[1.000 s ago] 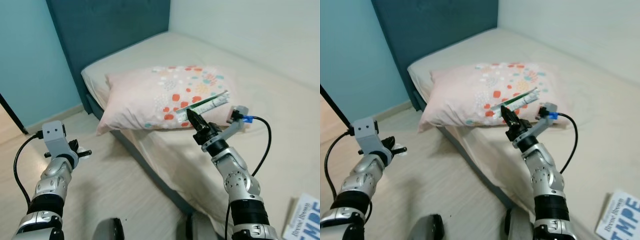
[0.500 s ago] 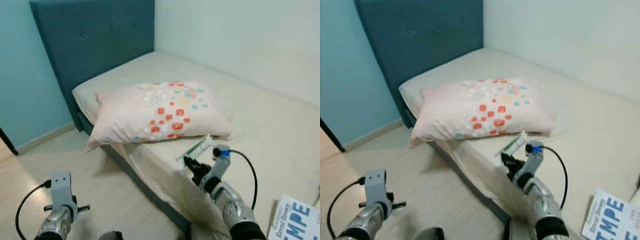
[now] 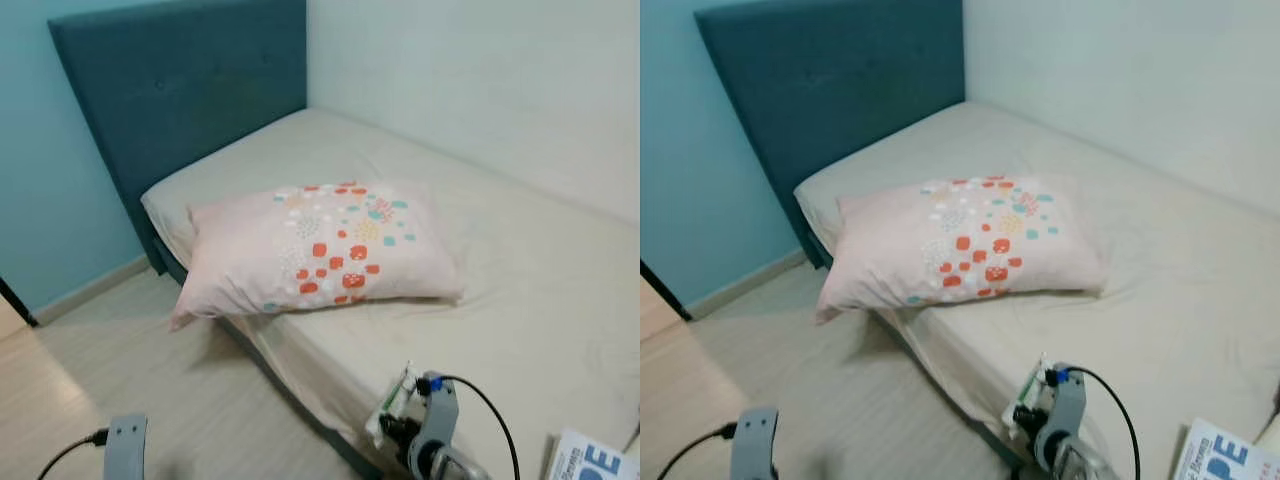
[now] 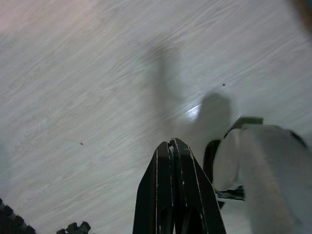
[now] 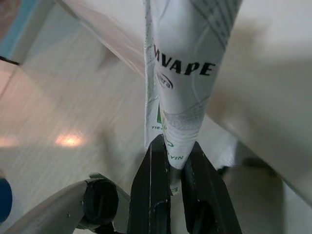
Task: Clean up the room
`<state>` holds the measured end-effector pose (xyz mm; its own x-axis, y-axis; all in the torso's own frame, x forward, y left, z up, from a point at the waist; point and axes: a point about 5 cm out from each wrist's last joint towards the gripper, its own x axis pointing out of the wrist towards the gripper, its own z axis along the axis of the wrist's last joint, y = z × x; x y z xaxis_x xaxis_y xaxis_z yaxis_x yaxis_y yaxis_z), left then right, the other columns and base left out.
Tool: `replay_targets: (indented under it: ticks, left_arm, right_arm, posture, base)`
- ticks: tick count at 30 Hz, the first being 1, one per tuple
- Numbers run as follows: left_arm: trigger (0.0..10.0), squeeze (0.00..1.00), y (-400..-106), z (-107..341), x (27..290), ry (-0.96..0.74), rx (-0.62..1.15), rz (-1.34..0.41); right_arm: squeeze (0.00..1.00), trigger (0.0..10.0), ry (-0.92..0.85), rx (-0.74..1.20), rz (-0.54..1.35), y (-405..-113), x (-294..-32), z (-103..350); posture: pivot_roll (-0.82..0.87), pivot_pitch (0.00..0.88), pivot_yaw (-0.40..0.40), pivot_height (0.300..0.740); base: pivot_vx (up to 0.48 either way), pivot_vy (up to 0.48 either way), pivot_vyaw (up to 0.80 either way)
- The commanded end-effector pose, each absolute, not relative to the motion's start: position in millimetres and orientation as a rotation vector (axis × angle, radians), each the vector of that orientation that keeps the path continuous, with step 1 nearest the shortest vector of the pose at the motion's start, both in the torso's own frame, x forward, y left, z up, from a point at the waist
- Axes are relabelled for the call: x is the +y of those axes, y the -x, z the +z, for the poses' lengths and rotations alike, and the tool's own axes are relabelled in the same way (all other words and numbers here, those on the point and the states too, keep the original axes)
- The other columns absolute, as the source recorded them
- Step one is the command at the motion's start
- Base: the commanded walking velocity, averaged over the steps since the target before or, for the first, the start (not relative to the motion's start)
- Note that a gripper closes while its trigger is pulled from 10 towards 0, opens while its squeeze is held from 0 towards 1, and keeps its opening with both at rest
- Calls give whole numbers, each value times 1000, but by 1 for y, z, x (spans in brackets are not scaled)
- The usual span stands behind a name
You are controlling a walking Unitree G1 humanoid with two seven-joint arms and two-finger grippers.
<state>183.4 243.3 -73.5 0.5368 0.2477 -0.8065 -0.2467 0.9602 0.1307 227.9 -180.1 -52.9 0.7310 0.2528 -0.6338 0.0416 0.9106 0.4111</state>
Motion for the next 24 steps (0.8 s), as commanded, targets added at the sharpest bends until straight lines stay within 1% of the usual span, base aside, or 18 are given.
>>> replay_targets:
  ticks: [1,2,3,4,5,7,8,11,16,19,20,23,24]
  left_arm:
    - [10000,0,-177,-77,241,-2,985,294]
    - [10000,0,-176,-78,240,-9,990,291]
    - [10000,0,-174,-80,238,-22,994,279]
    - [10000,0,-171,-81,235,-38,1002,260]
    - [10000,0,-171,-81,235,-38,1002,260]
    - [10000,0,-169,-83,233,-51,1010,249]
    - [10000,0,-169,-83,233,-51,1010,249]
    - [10000,0,-168,-84,230,-74,1018,219]
    - [10000,0,-165,-86,228,-102,1026,192]
    - [10000,0,-164,-86,228,-106,1027,188]
    - [10000,0,-164,-86,227,-114,1028,179]
    - [10000,0,-165,-86,225,-121,1026,167]
    - [10000,0,-167,-86,223,-125,1021,155]
  right_arm:
    - [0,0,-408,769,91,-222,-182,-58]
    - [0,0,-409,784,74,-218,-184,-60]
    - [0,0,-400,810,49,-212,-187,-64]
    - [0,0,-376,870,5,-197,-192,-73]
    - [0,0,-376,870,5,-197,-192,-73]
    - [0,0,-351,925,-33,-183,-197,-80]
    - [0,0,-351,925,-33,-183,-197,-80]
    - [0,0,-335,979,-53,-166,-198,-89]
    - [0,0,-291,1052,-47,-145,-196,-98]
    - [0,0,-286,1058,-46,-143,-196,-98]
    - [0,10000,-277,1071,-43,-141,-196,-99]
    - [0,10000,-235,1089,-51,-138,-199,-100]
    - [0,10000,-178,1103,-36,-137,-201,-101]
  posture:
    - [30,0,-34,692]
    - [30,0,-35,697]
    - [30,0,-38,702]
    - [33,0,-40,711]
    - [33,0,-40,711]
    - [36,0,-40,726]
    - [36,0,-40,726]
    - [41,0,-44,740]
    - [36,0,-40,740]
    - [36,0,-40,740]
    - [33,0,-38,740]
    - [32,0,-39,740]
    - [31,0,-39,740]
  base:
    - [-480,0,0]
    - [-480,0,0]
    - [0,0,0]
    - [0,0,0]
    - [0,0,0]
    - [0,0,0]
    - [0,0,0]
    - [0,0,0]
    - [0,0,0]
    - [0,0,0]
    - [0,0,0]
    - [0,0,296]
    - [0,0,500]
